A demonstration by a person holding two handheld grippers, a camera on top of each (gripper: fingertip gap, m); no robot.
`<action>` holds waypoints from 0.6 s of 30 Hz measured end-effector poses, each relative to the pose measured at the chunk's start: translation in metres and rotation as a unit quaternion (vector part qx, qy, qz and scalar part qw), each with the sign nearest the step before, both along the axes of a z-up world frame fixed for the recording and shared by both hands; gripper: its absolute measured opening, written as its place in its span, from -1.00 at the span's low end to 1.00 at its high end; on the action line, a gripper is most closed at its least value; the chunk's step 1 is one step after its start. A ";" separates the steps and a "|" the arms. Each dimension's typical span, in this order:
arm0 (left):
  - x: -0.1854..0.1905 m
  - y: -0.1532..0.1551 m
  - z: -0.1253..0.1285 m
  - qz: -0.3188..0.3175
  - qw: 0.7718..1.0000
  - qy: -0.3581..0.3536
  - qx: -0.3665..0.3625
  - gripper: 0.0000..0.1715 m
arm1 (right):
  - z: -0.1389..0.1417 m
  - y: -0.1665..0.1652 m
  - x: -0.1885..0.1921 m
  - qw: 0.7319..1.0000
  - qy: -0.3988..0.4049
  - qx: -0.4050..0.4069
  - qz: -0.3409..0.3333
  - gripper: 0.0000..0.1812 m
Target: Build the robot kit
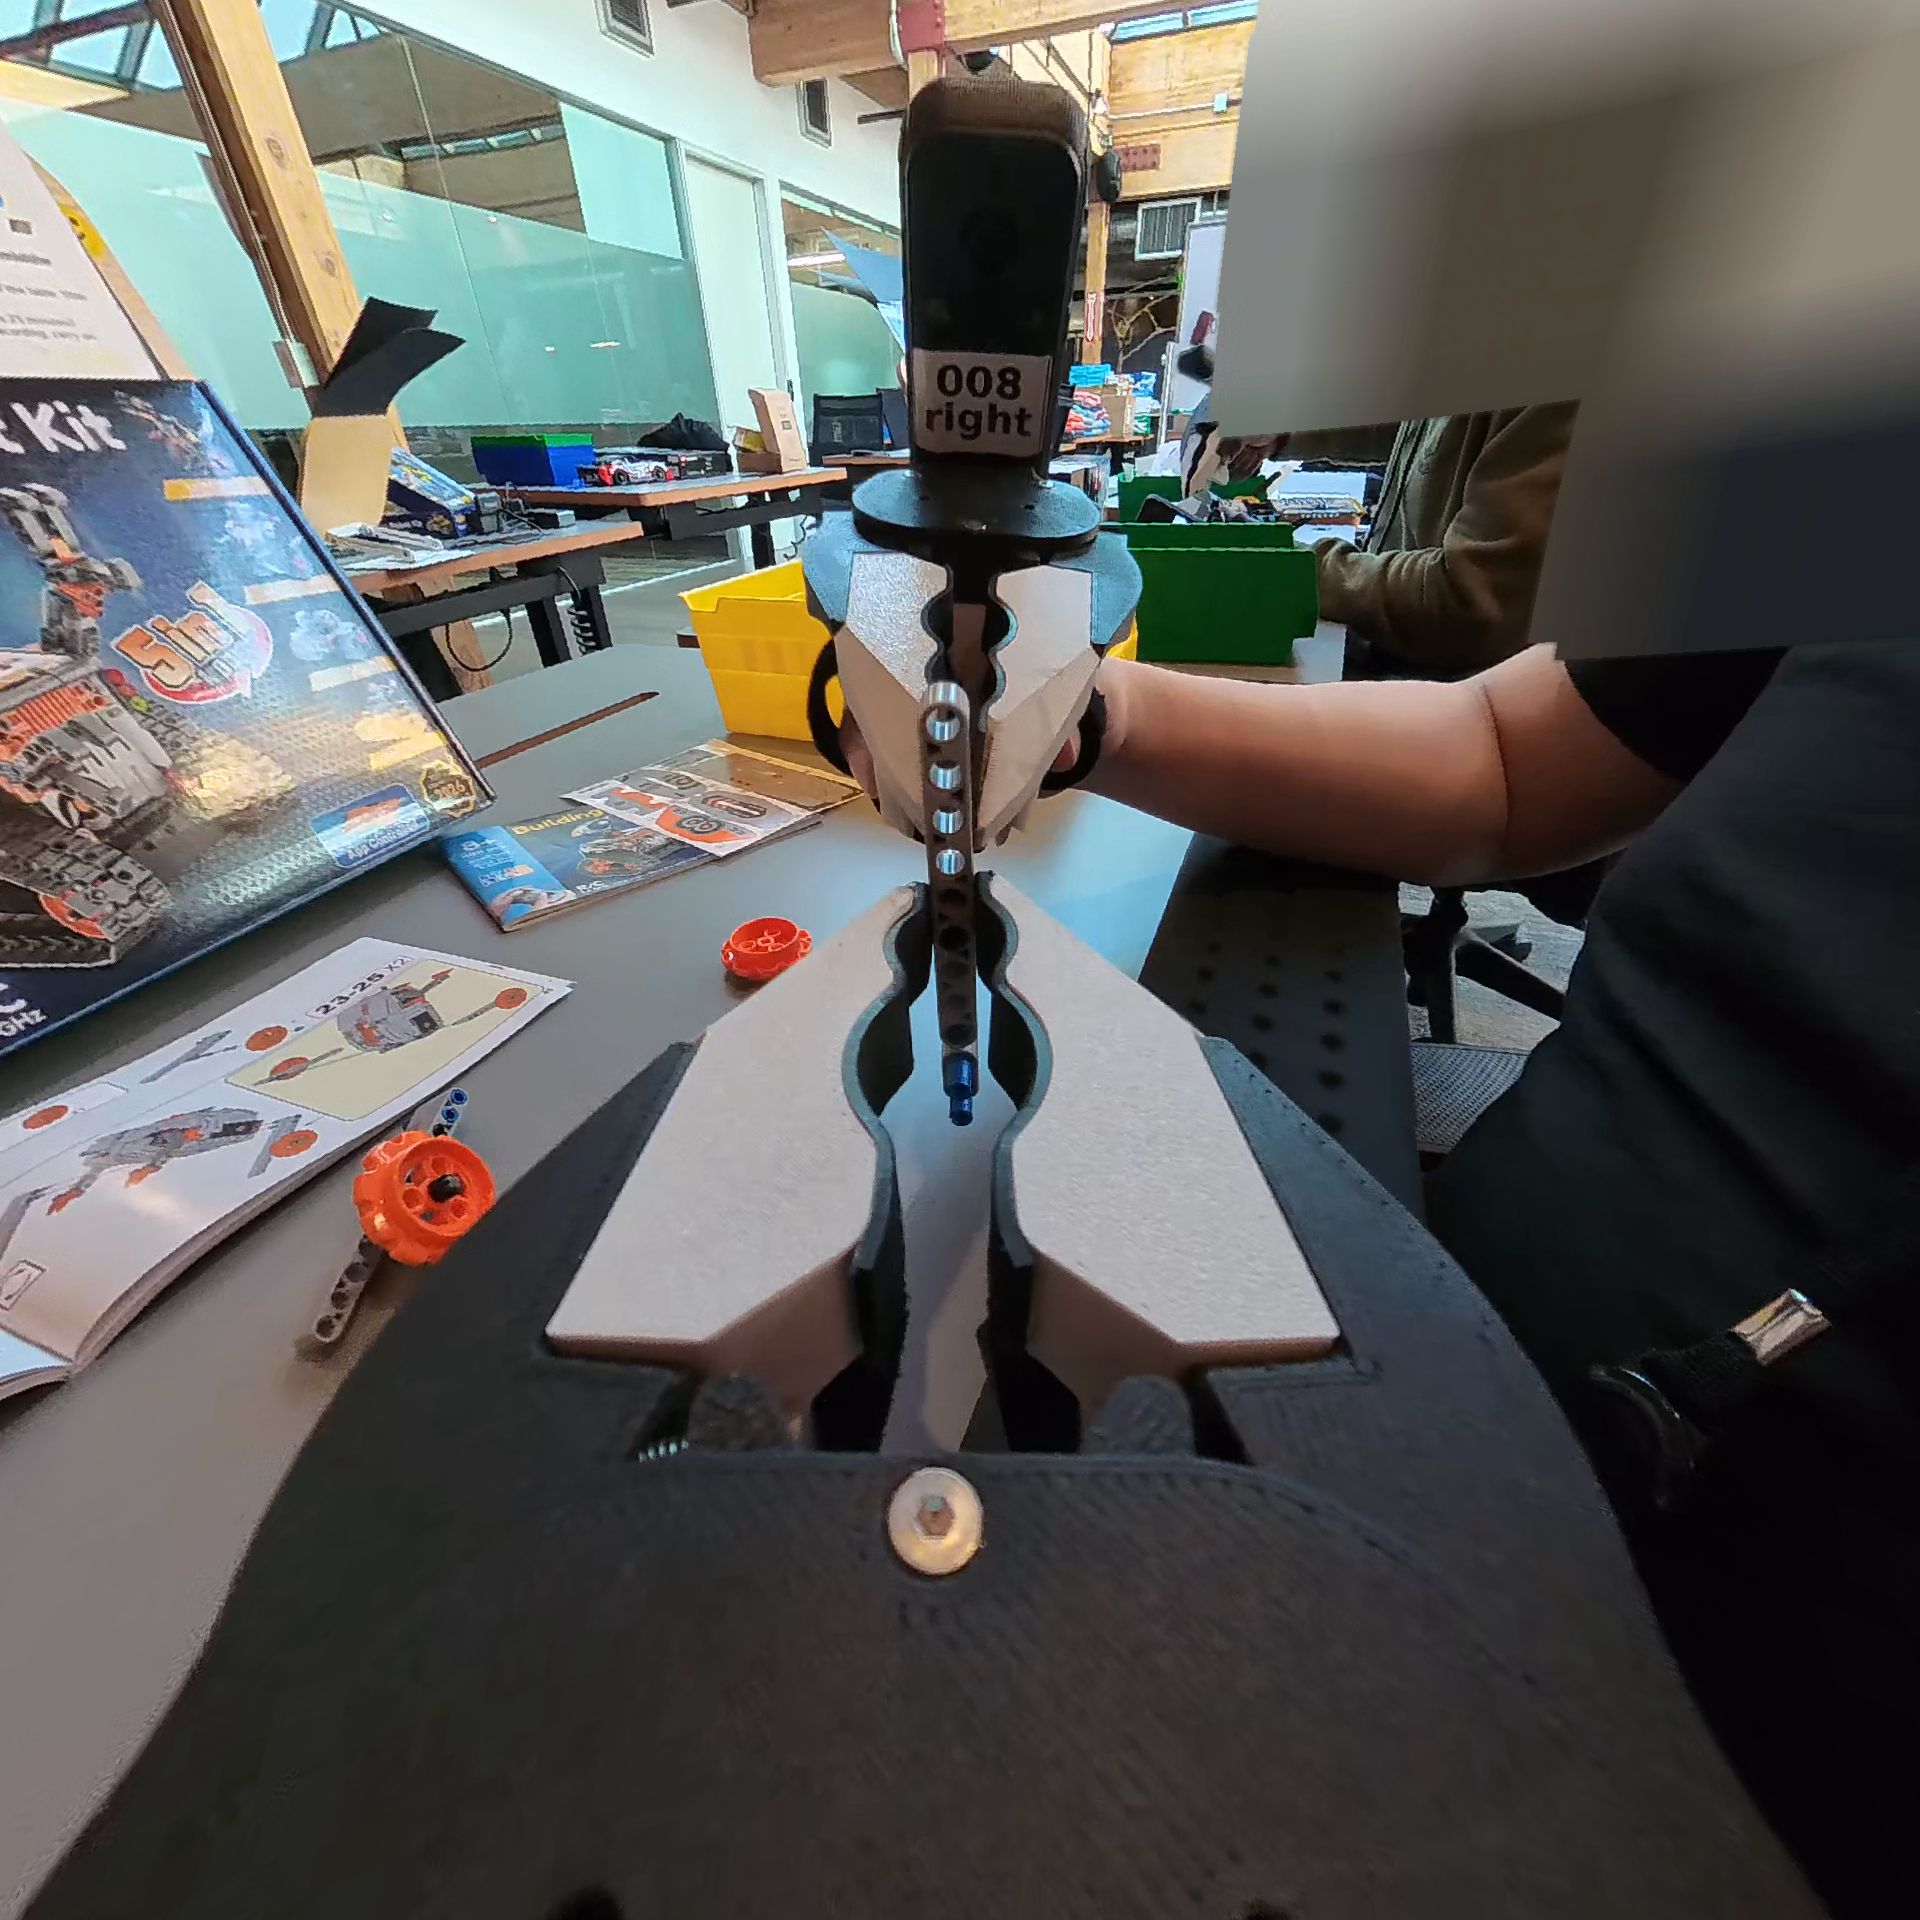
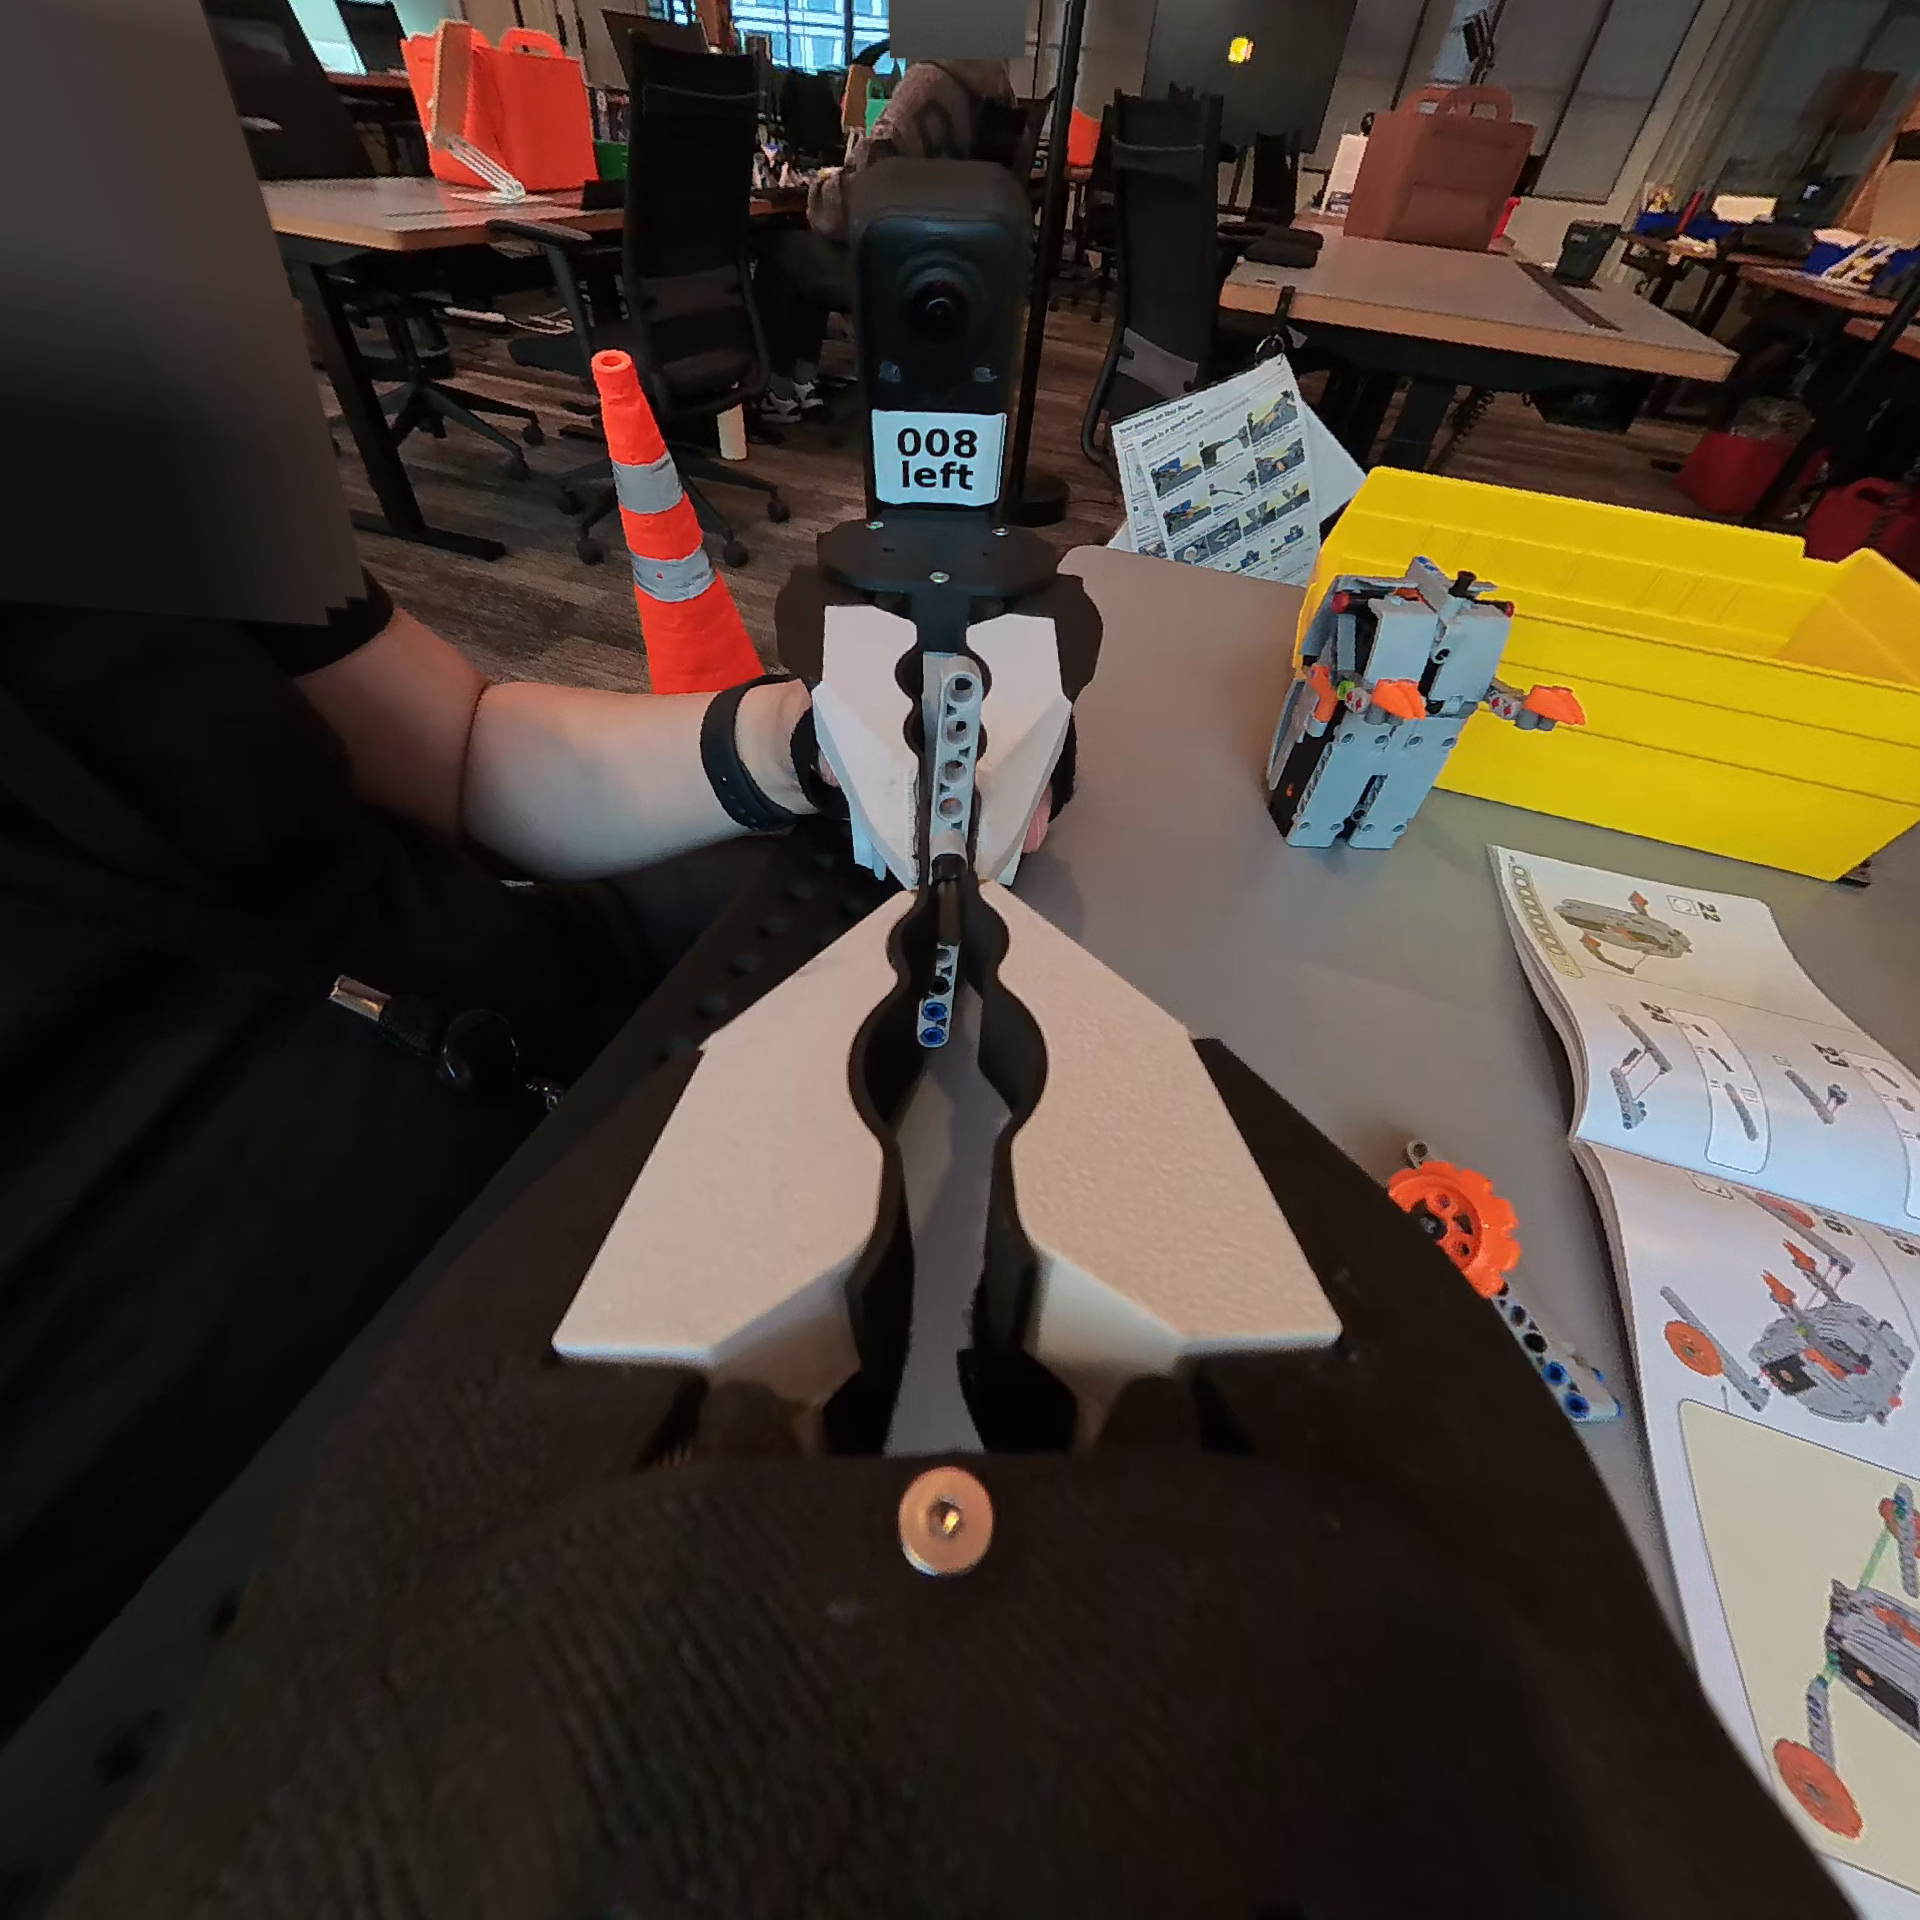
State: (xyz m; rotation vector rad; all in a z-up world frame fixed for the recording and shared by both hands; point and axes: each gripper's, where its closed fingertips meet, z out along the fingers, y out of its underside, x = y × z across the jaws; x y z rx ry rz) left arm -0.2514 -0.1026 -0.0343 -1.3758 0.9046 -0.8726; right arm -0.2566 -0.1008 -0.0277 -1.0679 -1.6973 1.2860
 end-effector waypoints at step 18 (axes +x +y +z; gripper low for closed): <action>-0.001 0.006 -0.015 -0.013 0.997 0.001 -0.081 -0.94 | -0.011 0.004 -0.006 0.999 -0.027 -0.033 -0.008 -0.97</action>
